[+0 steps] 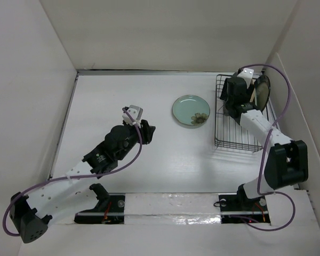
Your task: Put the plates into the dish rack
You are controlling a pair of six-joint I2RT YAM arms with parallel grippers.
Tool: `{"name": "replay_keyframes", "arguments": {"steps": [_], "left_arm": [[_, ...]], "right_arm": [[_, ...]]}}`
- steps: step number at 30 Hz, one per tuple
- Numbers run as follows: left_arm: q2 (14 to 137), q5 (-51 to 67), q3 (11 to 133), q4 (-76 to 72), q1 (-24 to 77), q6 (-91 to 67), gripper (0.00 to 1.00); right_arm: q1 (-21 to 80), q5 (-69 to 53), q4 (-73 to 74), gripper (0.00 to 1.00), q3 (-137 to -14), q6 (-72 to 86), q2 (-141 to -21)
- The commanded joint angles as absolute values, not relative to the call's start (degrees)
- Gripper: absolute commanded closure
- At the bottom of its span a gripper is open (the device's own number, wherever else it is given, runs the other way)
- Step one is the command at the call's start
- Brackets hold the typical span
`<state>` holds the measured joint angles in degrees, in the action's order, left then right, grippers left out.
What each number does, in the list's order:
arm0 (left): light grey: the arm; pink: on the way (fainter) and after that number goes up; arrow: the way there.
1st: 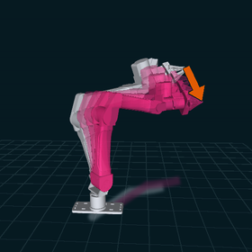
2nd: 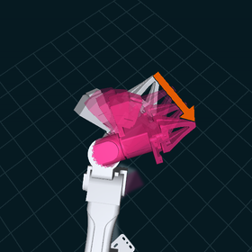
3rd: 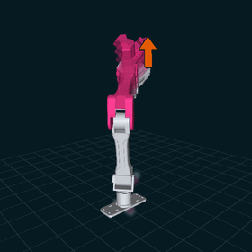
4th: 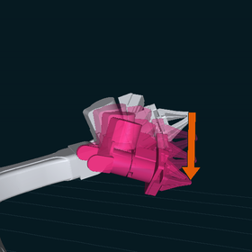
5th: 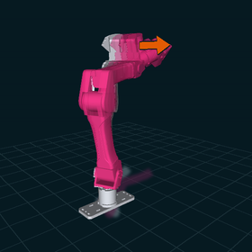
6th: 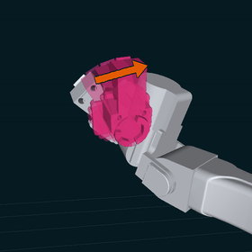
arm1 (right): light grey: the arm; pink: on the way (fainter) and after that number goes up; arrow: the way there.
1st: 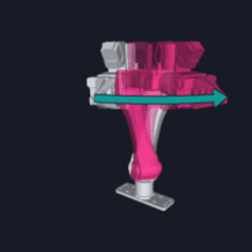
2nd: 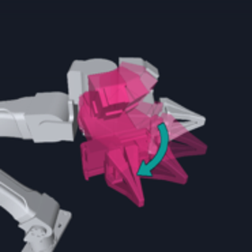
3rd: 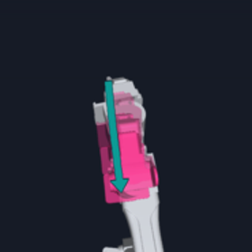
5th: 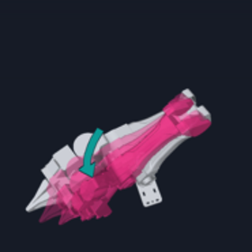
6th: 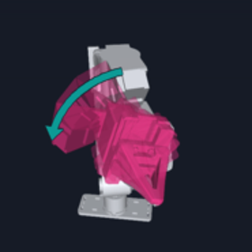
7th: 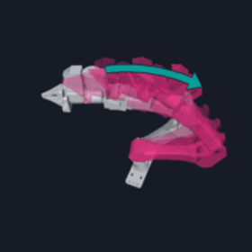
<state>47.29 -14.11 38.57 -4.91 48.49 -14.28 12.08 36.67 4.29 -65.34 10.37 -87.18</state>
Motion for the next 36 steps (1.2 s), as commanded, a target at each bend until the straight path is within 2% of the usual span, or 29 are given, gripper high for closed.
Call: {"name": "replay_keyframes", "arguments": {"steps": [1,7,9,12,15,16,21,24,25,28,36], "left_arm": [[48.2,-12.8,42.6,-6.0,47.6,-16.3,0.61],[52.0,-14.3,44.6,-4.8,47.6,-19.0,0.59],[53.5,-14.9,45.1,-5.0,47.6,-20.2,0.59],[57.1,-15.3,47.0,-5.3,47.6,-22.8,0.55],[61.6,-15.4,48.9,-6.4,47.6,-26.3,0.52],[62.8,-15.2,49.3,-7.8,47.6,-27.1,0.5],[72.5,-15.6,53.1,-10.9,46.9,-35.1,0.45],[77.8,-13.1,54.4,-13.3,44.7,-38.2,0.43],[79.0,-11.0,54.3,-15.0,43.8,-40.6,0.43],[84.2,-6.5,54.0,-18.8,40.3,-43.4,0.43],[99.6,-0.8,60.7,-20.7,36.9,-46.1,0.44]], "right_arm": [[12.5,33.5,0.6,0.2,-64.3,13.6,-79.7],[13.0,27.3,-4.2,0.08,-58.2,16.6,-67.1],[13.7,26.6,-6.8,0.08,-54.2,17.3,-60.9],[14.2,25.2,-9.3,0.14,-49.3,18.7,-53.7],[14.9,23.2,-10.4,0.71,-46.0,19.8,-48.5],[14.9,22.0,-10.6,1.0,-45.3,19.9,-47.6],[14.9,19.4,-10.4,1.0,-42.9,21.3,-45.4],[15.4,18.9,-10.6,0.84,-41.7,21.9,-43.7],[15.4,18.7,-10.6,0.75,-41.3,22.0,-43.2],[15.4,18.9,-9.8,0.65,-40.9,21.5,-41.7],[14.1,16.4,-10.4,0.63,-39.7,22.4,-40.6]]}}
